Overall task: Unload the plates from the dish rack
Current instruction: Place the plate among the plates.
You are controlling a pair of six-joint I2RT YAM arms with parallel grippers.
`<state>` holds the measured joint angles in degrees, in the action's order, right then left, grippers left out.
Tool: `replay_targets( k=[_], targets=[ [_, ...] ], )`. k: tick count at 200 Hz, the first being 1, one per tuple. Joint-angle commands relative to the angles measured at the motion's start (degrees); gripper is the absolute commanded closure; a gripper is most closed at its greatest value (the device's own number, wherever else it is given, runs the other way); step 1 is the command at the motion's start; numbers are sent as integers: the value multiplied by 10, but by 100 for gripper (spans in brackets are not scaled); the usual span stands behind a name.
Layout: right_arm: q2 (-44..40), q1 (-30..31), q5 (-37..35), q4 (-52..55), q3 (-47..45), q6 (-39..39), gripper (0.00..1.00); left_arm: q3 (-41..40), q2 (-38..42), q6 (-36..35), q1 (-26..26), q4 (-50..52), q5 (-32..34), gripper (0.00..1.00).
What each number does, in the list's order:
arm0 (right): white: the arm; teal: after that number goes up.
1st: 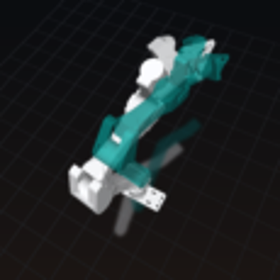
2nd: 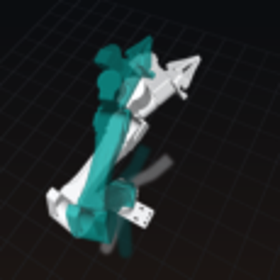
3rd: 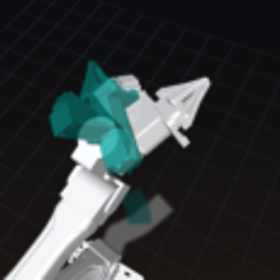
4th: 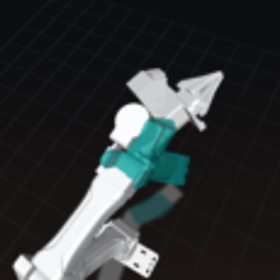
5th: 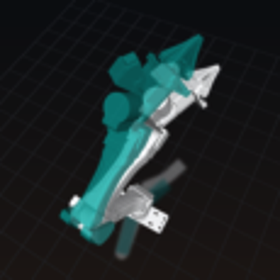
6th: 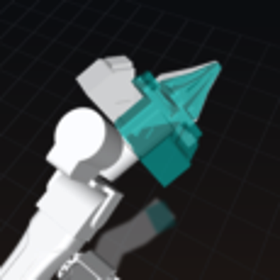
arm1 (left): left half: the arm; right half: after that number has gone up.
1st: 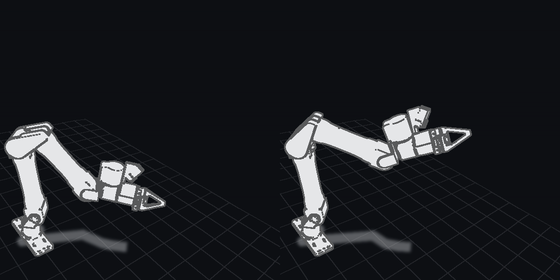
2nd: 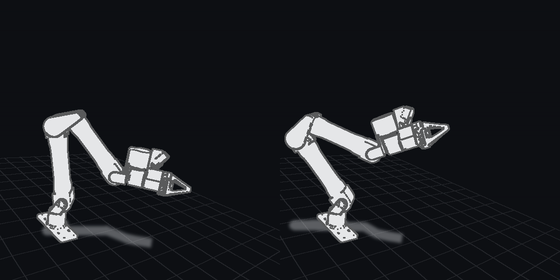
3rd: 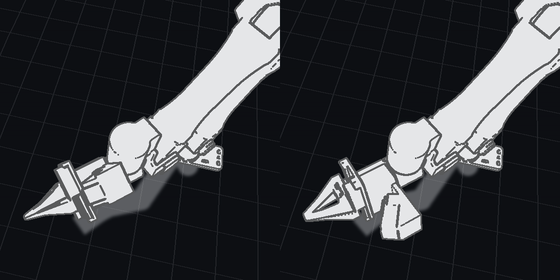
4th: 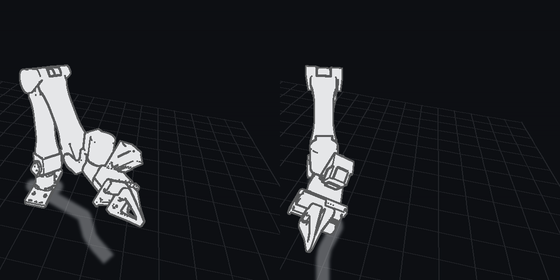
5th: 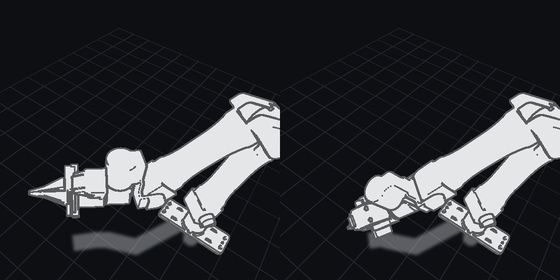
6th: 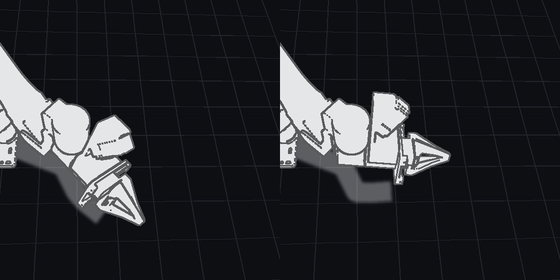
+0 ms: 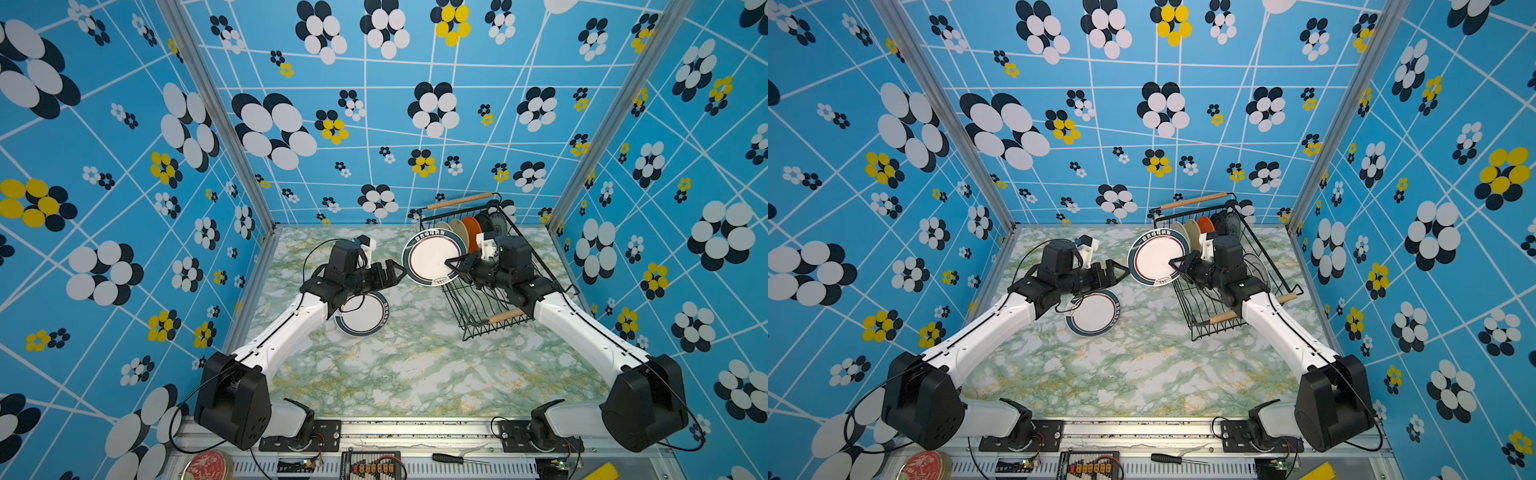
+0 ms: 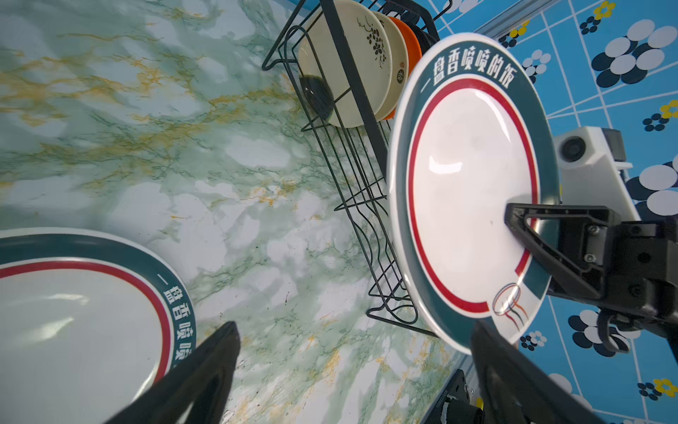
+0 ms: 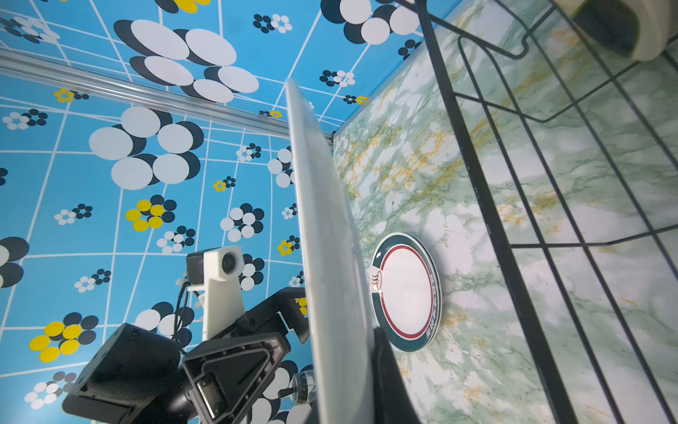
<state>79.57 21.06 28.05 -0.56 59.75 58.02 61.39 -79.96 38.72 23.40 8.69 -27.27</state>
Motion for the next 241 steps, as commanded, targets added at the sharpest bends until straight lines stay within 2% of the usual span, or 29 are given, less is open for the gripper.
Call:
replay_targets(
  k=[1,42,71,109,142,161,165,195,241],
  targets=[
    [7,11,27,-78,-11,26,95,21,-14,13,5,-22,-18,3],
    [22,27,52,-124,-31,45,95,26,-27,22,5,-25,-23,9],
    [24,30,65,-132,-31,45,94,28,-37,30,6,-38,-37,18],
    [31,33,77,-132,-25,39,93,28,-42,37,7,-47,-48,33],
    [42,39,83,-126,-18,32,92,28,-41,38,7,-48,-54,50],
    [47,42,83,-121,-14,25,90,26,-42,39,7,-48,-57,56],
    [47,43,82,-120,-14,23,89,26,-42,40,6,-48,-57,61],
    [50,46,79,-106,-6,12,86,24,-43,39,6,-46,-63,73],
    [58,49,80,-106,0,6,74,22,-40,35,4,-41,-68,85]
  ],
)
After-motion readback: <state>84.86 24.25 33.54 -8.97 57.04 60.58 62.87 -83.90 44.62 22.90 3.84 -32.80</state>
